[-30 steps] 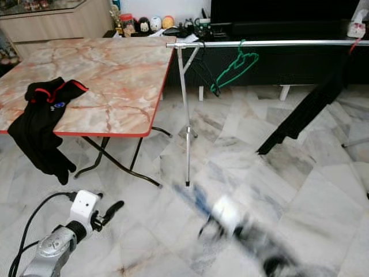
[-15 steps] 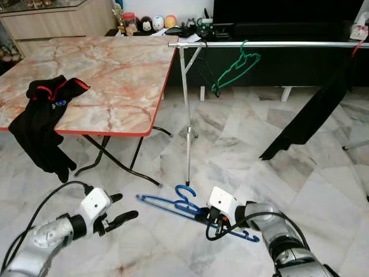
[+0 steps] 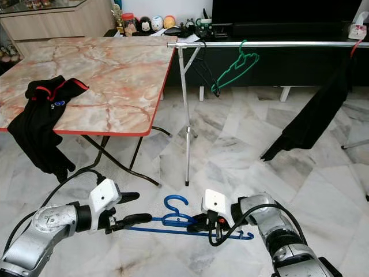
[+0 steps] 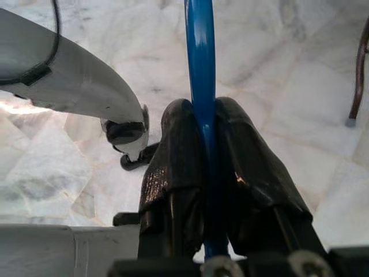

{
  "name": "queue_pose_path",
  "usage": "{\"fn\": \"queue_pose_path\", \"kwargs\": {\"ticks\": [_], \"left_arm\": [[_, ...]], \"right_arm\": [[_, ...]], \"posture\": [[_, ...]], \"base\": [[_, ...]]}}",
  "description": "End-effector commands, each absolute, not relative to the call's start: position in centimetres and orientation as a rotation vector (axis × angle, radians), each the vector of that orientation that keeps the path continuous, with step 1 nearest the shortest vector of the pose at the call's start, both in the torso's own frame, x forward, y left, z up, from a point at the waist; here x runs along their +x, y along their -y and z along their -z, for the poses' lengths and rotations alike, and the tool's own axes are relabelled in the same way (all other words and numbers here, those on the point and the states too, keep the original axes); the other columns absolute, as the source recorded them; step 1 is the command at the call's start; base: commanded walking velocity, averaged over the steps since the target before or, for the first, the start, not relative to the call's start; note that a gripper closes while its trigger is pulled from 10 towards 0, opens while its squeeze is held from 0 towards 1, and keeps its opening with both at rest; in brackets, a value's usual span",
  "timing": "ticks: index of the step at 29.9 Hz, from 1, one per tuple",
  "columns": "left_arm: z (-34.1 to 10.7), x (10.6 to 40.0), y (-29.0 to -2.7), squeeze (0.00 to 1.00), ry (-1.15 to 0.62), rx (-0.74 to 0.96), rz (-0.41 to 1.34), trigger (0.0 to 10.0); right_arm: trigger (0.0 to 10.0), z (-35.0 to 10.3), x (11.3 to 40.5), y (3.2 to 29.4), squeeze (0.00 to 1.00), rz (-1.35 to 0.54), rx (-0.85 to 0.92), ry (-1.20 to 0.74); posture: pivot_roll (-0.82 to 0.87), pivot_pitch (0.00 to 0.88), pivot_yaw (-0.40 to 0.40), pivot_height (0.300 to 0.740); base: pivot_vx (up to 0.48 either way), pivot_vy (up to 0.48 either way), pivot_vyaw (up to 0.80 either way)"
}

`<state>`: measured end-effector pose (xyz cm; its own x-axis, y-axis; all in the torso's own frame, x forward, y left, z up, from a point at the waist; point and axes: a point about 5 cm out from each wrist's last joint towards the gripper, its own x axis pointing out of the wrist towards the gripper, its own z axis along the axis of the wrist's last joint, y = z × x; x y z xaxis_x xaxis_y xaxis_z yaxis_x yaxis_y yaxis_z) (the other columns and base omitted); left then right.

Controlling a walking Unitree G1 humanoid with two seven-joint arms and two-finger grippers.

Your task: Hang hanger

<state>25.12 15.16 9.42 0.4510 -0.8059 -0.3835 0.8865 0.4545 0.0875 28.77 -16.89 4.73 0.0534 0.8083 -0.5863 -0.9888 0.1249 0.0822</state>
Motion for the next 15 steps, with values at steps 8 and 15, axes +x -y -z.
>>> {"fn": "queue_pose_path", "kwargs": {"ticks": [8,15], "left_arm": [[-9.2,25.4,-15.2,0.0,-0.362,0.254,1.042,10.0],[-9.0,25.7,-14.4,0.0,-0.371,0.23,1.049,10.0]], "right_arm": [[10.0,-5.4,29.1,15.6,0.0,-1.453,-0.36,-0.525],[10.0,-5.4,28.6,14.7,0.0,-1.529,-0.351,-0.537]], "posture": [[-0.1,0.0,0.043,0.74],[-0.1,0.0,0.039,0.74]], "base": [[0.0,0.0,0.0],[0.0,0.0,0.0]]}}
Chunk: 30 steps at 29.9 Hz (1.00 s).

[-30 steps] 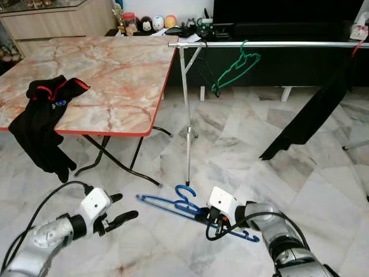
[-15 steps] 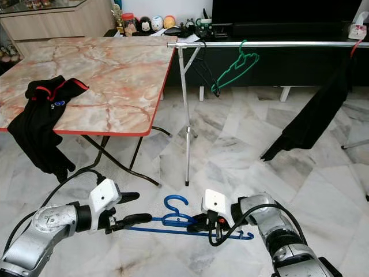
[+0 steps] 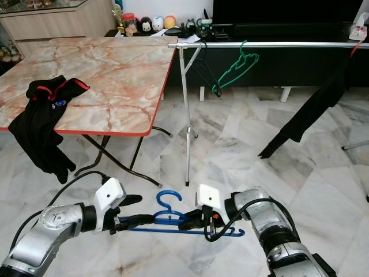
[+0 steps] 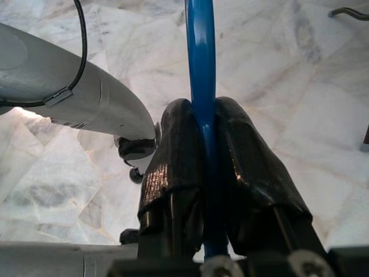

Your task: Hang hanger

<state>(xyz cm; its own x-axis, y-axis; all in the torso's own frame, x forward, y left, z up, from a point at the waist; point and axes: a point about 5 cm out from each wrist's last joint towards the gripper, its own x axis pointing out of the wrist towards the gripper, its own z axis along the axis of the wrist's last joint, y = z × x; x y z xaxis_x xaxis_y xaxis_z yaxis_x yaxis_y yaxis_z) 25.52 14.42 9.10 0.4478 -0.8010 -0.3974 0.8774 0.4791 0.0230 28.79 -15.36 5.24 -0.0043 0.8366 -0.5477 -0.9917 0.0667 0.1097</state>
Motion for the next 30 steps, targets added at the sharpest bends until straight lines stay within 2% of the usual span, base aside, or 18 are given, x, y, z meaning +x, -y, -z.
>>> {"fn": "queue_pose_path", "kwargs": {"ticks": [1,6,18,30], "left_arm": [[-9.0,25.7,-14.3,0.0,-0.372,0.227,1.052,10.0],[-9.1,25.8,-14.1,0.0,-0.372,0.216,1.056,10.0],[-8.8,23.7,-13.8,0.0,-0.505,0.184,1.255,10.0],[-8.0,24.2,-13.8,0.0,-0.511,0.244,1.202,10.0]], "right_arm": [[10.0,-5.3,28.6,14.7,0.0,-1.536,-0.349,-0.538],[10.0,-5.4,28.5,14.5,0.0,-1.536,-0.34,-0.536],[10.0,-4.8,28.5,14.4,0.0,-1.486,-0.373,-0.547],[10.0,-5.2,28.6,14.0,0.0,-1.49,-0.359,-0.517]], "posture": [[-0.1,0.0,0.039,0.74],[-0.1,0.0,0.039,0.74],[-0.1,0.0,0.037,0.74],[-0.1,0.0,0.041,0.74]], "base": [[0.0,0.0,0.0],[0.0,0.0,0.0],[0.0,0.0,0.0],[0.0,0.0,0.0]]}}
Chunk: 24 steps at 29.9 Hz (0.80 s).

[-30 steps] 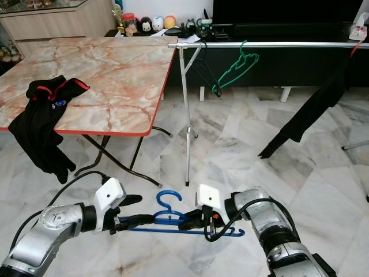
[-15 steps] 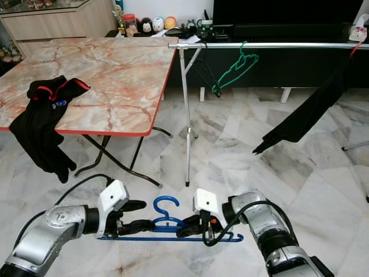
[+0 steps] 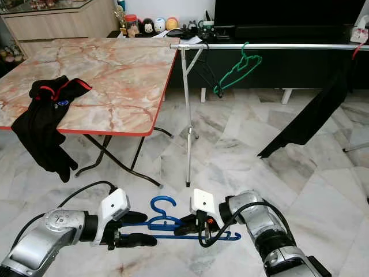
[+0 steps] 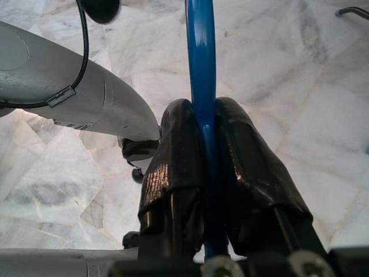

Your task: Hang hanger

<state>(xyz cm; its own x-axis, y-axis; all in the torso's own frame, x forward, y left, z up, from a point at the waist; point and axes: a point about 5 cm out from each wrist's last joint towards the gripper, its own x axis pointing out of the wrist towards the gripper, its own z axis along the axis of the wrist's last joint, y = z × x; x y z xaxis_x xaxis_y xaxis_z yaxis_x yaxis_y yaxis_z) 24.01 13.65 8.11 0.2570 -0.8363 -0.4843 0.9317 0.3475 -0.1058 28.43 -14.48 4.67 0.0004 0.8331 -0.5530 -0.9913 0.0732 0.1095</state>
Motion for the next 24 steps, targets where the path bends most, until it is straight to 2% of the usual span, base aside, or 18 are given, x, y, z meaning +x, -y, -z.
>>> {"fn": "queue_pose_path", "kwargs": {"ticks": [1,24], "left_arm": [[-7.9,24.2,-13.7,0.0,-0.512,0.242,1.202,10.0],[-7.8,24.4,-13.1,0.0,-0.508,0.192,1.213,10.0]], "right_arm": [[10.0,-5.2,28.6,14.0,0.0,-1.492,-0.358,-0.517],[10.0,-4.9,28.5,12.7,0.0,-1.508,-0.302,-0.492]], "posture": [[-0.1,0.0,0.041,0.74],[-0.1,0.0,0.04,0.74]], "base": [[0.0,0.0,0.0],[0.0,0.0,0.0]]}}
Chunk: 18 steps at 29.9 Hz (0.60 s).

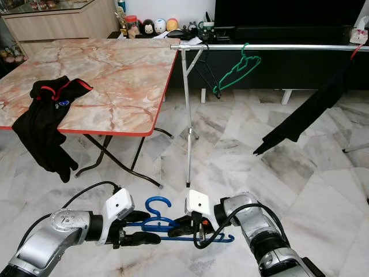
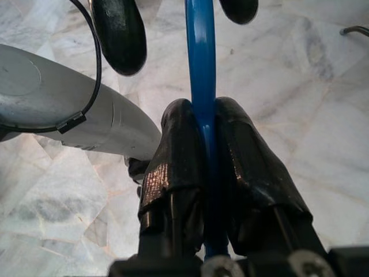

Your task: Hang hanger

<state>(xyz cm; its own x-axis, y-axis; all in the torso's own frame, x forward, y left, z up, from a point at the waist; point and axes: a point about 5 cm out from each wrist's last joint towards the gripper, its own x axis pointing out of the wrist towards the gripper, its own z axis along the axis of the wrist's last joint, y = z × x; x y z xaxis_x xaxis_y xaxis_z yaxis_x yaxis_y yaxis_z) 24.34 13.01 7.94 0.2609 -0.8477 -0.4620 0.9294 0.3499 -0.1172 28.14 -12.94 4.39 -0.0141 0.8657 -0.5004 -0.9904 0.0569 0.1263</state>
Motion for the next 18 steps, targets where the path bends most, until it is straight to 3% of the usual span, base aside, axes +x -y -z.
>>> {"fn": "queue_pose_path", "kwargs": {"ticks": [1,2,3,4,5,6,7,8,18], "left_arm": [[-7.84,24.42,-13.12,0.0,-0.509,0.19,1.213,10.0],[-7.82,24.41,-13.11,0.0,-0.51,0.187,1.215,7.3],[-7.81,24.4,-13.11,0.0,-0.511,0.186,1.216,7.3],[-7.8,24.39,-13.1,0.0,-0.513,0.183,1.218,5.3],[-7.79,24.38,-13.08,0.0,-0.514,0.181,1.22,5.3],[-7.8,24.39,-13.07,0.0,-0.513,0.181,1.22,2.0],[-7.81,24.4,-13.06,0.0,-0.512,0.181,1.22,2.0],[-7.81,24.38,-13.05,0.0,-0.512,0.18,1.223,0.0],[-7.76,24.16,-13.02,0.0,-0.526,0.166,1.241,0.0]], "right_arm": [[10.0,-4.88,28.48,12.7,0.0,-1.507,-0.302,-0.491],[10.0,-4.89,28.5,12.69,0.0,-1.506,-0.303,-0.49],[10.0,-4.89,28.5,12.69,0.0,-1.506,-0.303,-0.49],[10.0,-4.9,28.52,12.67,0.0,-1.505,-0.303,-0.489],[10.0,-4.93,28.56,12.64,0.0,-1.505,-0.303,-0.487],[10.0,-4.95,28.57,12.6,0.0,-1.505,-0.303,-0.486],[10.0,-4.96,28.58,12.58,0.0,-1.506,-0.303,-0.485],[10.0,-4.98,28.59,12.51,0.0,-1.507,-0.303,-0.484],[10.0,-5.34,28.88,12.21,0.0,-1.504,-0.302,-0.465]], "posture": [[-0.1,0.0,0.04,0.74],[-0.1,0.0,0.04,0.74],[-0.1,0.0,0.04,0.74],[-0.1,0.0,0.04,0.74],[-0.1,0.0,0.041,0.74],[-0.1,0.0,0.041,0.74],[-0.1,0.0,0.041,0.74],[-0.1,0.0,0.041,0.74],[-0.1,0.0,0.04,0.74]], "base": [[0.0,0.0,0.0],[0.0,0.0,0.0],[0.0,0.0,0.0],[0.0,0.0,0.0],[0.0,0.0,0.0],[0.0,0.0,0.0],[0.0,0.0,0.0],[0.0,0.0,0.0],[0.0,0.0,0.0]]}}
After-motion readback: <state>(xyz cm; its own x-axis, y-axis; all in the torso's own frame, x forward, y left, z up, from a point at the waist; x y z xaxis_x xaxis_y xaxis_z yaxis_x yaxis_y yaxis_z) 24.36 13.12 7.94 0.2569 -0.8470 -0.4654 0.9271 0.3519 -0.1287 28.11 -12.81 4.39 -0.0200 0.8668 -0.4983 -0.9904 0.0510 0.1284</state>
